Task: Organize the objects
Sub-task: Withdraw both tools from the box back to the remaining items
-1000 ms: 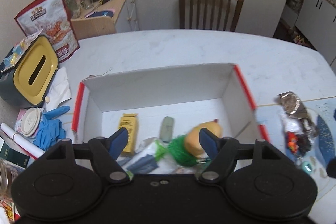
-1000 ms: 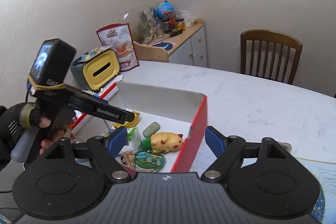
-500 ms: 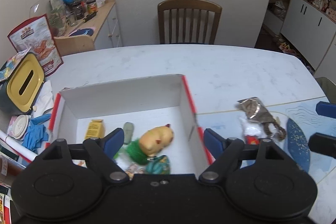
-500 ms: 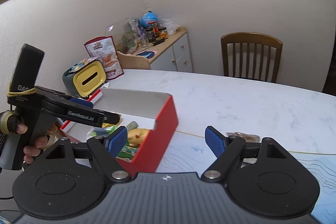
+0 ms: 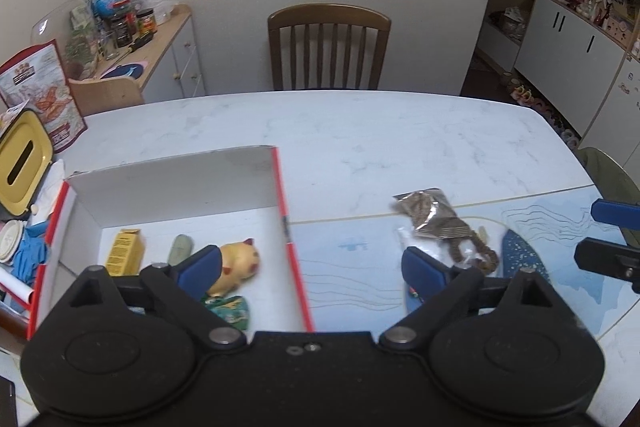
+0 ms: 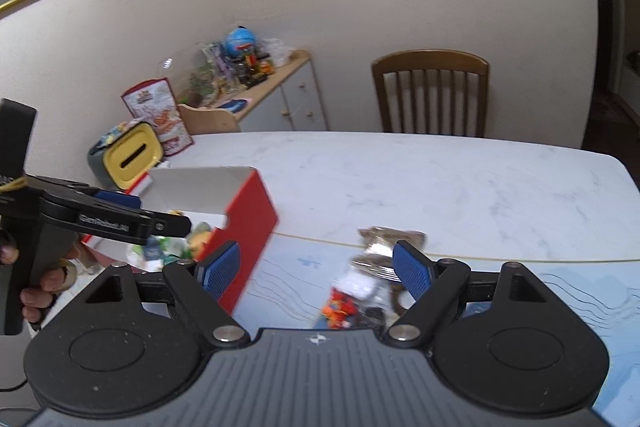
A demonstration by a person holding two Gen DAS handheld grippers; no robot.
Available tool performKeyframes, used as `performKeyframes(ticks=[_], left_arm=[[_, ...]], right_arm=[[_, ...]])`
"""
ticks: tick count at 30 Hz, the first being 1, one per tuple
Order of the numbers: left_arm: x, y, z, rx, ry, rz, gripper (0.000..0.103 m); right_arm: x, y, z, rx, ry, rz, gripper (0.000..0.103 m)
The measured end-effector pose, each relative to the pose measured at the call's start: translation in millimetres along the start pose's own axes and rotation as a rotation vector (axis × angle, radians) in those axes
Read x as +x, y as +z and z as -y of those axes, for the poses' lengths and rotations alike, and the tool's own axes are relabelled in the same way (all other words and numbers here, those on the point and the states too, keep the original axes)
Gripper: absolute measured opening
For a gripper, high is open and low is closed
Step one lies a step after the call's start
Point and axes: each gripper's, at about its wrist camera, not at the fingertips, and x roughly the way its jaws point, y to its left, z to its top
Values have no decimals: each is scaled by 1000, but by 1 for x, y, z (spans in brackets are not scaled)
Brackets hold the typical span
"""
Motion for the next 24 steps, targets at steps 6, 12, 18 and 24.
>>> performKeyframes(ticks=[6, 12, 18, 24], left_arm=[[8, -3, 26, 24, -8, 12, 102], [23, -4, 50, 27, -19, 6, 102], [43, 1, 70, 39, -30, -7, 102], [68, 12, 84, 29, -55, -31, 102]], right_arm=[[-2, -15, 22, -15, -32, -23, 86], [4, -28, 42, -18, -47, -54, 86], [17, -41, 53, -18, -38, -88, 86], [37, -51, 58, -10, -20, -128, 86]])
